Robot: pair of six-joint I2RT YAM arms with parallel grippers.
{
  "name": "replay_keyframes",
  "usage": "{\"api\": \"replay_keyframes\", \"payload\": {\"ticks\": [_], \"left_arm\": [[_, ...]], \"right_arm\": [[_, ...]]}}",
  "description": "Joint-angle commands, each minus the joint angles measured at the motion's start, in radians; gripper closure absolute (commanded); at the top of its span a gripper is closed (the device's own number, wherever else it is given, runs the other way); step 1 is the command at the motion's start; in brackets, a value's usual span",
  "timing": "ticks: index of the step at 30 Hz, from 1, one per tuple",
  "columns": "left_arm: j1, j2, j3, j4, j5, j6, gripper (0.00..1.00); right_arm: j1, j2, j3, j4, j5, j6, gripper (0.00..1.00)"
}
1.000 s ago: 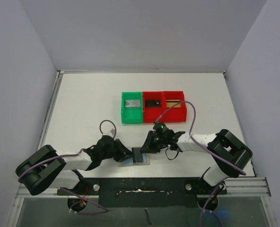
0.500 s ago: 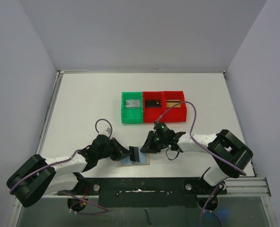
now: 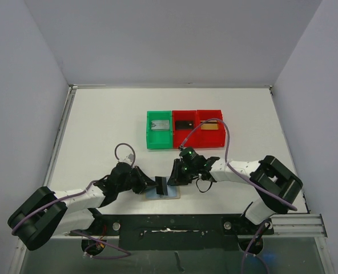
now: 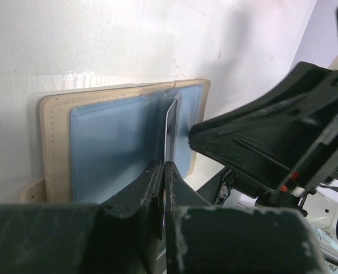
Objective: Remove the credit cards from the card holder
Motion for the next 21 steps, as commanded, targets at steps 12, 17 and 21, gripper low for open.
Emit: {"api": "replay_keyframes", "payload": {"ticks": [12,17,21], "left_arm": [[0.006,0.04,0.062,0.047,0.03,0.048,0.99],[0.008,-0.042,0.083,-0.086,-0.016,0.085,1.0],[0.014,-0.147,0.122,-0.215,-0.055,0.144,1.0]], "right_arm": [[0.003,0.101,0.019,-0.037,-0.002,0.006,0.85],[-0.02,-0.002,0.035,-0.045,0.054,-0.032,0.76],[-0.061,-0.122,0.036,-0.016,0.067,-0.084,0.48]]}}
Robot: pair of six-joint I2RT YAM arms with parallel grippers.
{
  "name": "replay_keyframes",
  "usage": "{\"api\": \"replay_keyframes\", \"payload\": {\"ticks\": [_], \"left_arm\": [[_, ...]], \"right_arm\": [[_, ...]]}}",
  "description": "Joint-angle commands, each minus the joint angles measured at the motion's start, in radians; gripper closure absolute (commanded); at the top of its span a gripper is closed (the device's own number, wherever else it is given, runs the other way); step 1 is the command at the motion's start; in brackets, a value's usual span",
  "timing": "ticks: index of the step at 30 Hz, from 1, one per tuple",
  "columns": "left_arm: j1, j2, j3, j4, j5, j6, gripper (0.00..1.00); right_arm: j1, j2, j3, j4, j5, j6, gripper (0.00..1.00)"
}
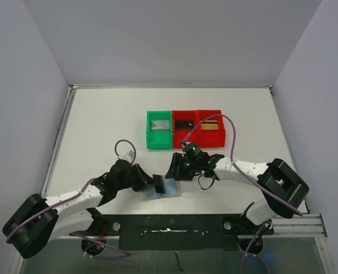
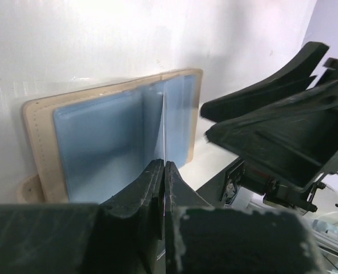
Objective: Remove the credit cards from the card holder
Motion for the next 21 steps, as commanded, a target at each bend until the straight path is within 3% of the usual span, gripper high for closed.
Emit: {"api": "replay_keyframes", "payload": {"ticks": [1,3,4,5,10,14,17,21], "left_arm": [[0.016,-0.115,0.084,-0.14,-0.062,0.094,1.0],[0.02,-0.153,0.103,-0.19,-0.087,0.124,1.0],[0.02,-0.172,0.109,-0.201,-0.099,0.139,1.0],[0.021,-0.191,0.112,-0.207,-0.107,0.15,1.0],[0.025,-0.241,0.128,-0.227,-0.123,0.176,1.0],[0.026,-0.266,0.149,-0.23,-0.129,0.204,1.0],[0.026,-0.295,0.172,-0.225,-0.152,0.242,1.0],[0.026,-0.339,0.189,-0.224,-0.215,0.283,1.0]], "right_arm": [[-0.054,-0.158,0.01,0.011,0.073,-0.085,0.41],[-0.08,-0.2,0.035,-0.002,0.08,-0.126,0.34],[-0.09,-0.215,0.06,-0.016,0.085,-0.145,0.22],[-0.101,-0.227,0.083,-0.043,0.099,-0.153,0.19],[-0.137,-0.255,0.152,-0.139,0.159,-0.204,0.19],[-0.118,-0.339,0.068,-0.007,0.214,-0.237,0.16],[-0.116,-0.416,-0.03,0.12,0.245,-0.243,0.01],[-0.129,-0.491,-0.099,0.174,0.295,-0.267,0.02]]}}
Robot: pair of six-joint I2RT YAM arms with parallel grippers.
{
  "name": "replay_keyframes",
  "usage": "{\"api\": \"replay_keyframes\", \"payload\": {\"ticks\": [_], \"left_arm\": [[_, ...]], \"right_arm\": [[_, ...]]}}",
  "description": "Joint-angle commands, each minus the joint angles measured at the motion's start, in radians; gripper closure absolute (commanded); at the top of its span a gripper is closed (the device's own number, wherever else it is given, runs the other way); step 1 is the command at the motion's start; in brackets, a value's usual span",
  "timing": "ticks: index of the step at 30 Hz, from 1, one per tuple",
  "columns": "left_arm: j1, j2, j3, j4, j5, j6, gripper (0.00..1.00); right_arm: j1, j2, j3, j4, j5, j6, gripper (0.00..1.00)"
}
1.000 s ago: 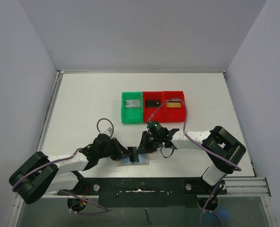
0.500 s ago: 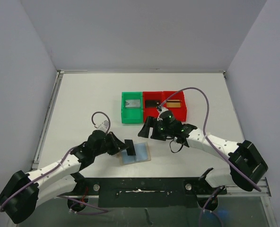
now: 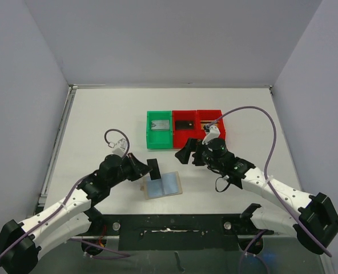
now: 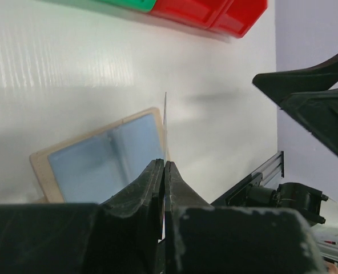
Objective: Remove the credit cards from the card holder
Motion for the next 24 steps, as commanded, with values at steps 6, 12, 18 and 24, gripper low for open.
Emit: {"api": "replay_keyframes", "payload": {"ticks": [6,12,18,24], "left_arm": [[0.006,-0.115,0.05,0.081,-0.123,0.089,1.0],[0.007,-0.116,0.04,0.098,-0.103,0.047,1.0],[0.009,-0.101,0.011,0.21,-0.049,0.016,1.0],[0.009,-0.033,0.018,0.32,0.07,-0.006,1.0]], "right_arm": [[-0.079,-0.11,-0.027,0.026,0.062,-0.069,0.03],[-0.211,-0.063,-0.02,0.014,-0.128,-0.025,0.02],[-0.255,-0.067,-0.058,0.134,-0.293,0.006,0.02],[-0.254,-0.125,-0.138,0.389,-0.456,0.053,0.02]]}}
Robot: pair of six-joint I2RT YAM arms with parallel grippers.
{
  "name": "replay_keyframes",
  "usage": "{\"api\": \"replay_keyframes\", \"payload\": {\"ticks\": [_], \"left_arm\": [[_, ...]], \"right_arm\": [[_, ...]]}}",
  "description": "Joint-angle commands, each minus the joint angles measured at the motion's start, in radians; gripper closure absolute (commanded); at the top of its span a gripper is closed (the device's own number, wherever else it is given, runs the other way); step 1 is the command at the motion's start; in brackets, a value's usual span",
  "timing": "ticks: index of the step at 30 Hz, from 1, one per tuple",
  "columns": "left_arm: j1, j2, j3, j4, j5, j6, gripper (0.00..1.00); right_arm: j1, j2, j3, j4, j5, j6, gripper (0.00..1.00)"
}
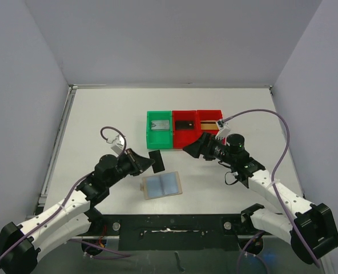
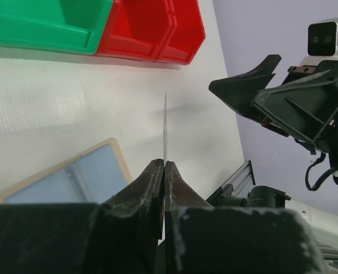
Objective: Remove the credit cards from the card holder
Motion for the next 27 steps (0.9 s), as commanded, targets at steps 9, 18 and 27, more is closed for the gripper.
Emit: {"api": "replay_keyframes", "payload": {"ticks": [9,18,27], "left_arm": [[0.008,0.096,0.0,0.33,0.199,-0.066,1.0],[0.01,0.1,0.013,0.358,0.227,-0.066,1.0],[0.01,0.124,0.026,0.396,0.276,-0.065,1.0]], "right_arm": [[0.021,0.023,-0.007,0.351,-0.338,0.064,0.04],[0.088,0.119,0.034,0.382,-0.414,0.061,0.21],[0.108,0.174,0.049,0.445,-0.436,0.102,0.42]]}}
